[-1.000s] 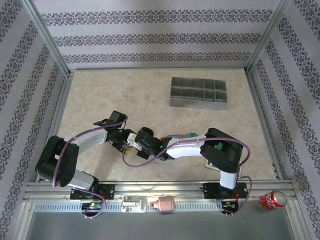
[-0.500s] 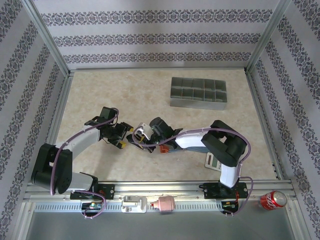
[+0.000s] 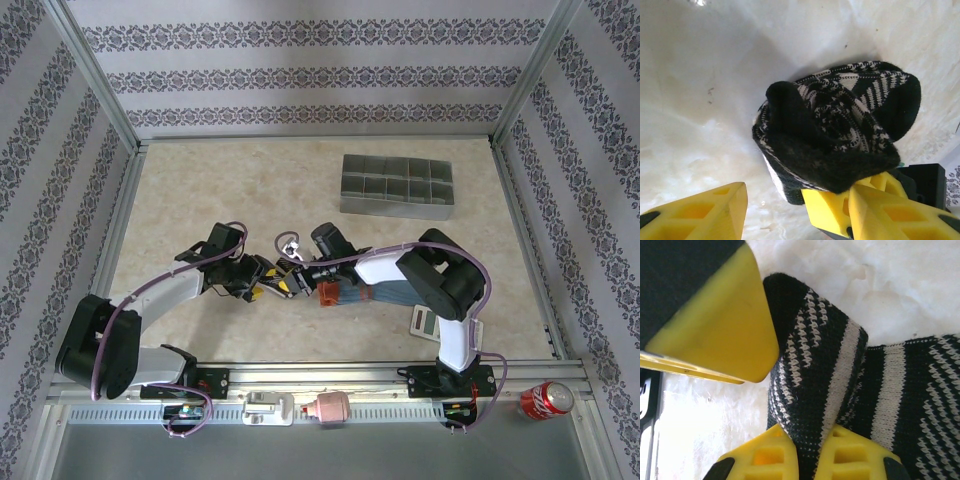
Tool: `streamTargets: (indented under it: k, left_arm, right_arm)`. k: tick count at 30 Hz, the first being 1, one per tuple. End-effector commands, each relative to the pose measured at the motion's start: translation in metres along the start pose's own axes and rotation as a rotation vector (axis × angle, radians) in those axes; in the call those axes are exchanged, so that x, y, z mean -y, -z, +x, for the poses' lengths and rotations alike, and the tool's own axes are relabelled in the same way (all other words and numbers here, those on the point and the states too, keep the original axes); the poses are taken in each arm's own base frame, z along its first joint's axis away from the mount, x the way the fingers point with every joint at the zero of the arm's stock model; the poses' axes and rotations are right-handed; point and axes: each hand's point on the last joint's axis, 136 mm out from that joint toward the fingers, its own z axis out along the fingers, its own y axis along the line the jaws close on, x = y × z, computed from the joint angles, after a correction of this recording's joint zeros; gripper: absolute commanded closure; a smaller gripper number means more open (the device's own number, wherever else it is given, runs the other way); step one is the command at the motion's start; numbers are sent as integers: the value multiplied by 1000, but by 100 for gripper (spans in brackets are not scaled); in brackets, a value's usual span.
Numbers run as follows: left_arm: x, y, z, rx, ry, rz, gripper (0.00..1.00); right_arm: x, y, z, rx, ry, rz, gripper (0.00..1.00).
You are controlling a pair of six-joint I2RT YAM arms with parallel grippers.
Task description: Roll the socks
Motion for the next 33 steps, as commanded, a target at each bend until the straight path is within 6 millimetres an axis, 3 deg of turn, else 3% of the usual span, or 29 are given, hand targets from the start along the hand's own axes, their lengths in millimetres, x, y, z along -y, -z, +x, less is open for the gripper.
streamTargets:
  k: [1, 11, 15, 19, 22, 25, 27, 30, 33]
  left_arm:
    - [7, 1, -1, 26, -38, 32, 46]
    - [2, -36, -3, 1, -70, 3, 45]
    - [-19, -55, -5, -11, -67, -93, 49]
    - [-51, -63, 0, -35, -27, -225, 63]
    - [-68, -55, 4, -34, -13, -306, 78]
    - [-76, -44, 6, -19, -6, -349, 92]
    - [-77, -36, 5, 5, -6, -359, 93]
    - [-73, -23, 3, 52, 6, -357, 92]
    - [-69, -21, 5, 47, 14, -353, 92]
  right_arm:
    - [44, 10, 142, -393, -373, 182, 100]
    - [52, 11, 141, -385, -475, 152, 100]
    - [53, 11, 137, -378, -483, 141, 100]
    - [53, 13, 127, -370, -428, 143, 98]
    - [47, 18, 107, -335, -314, 158, 84]
    - [36, 33, 69, -223, -124, 226, 65]
    - [23, 53, 38, -105, 52, 332, 58]
    - [-1, 81, 9, 74, 304, 508, 34]
    - [-15, 83, 7, 72, 405, 587, 28]
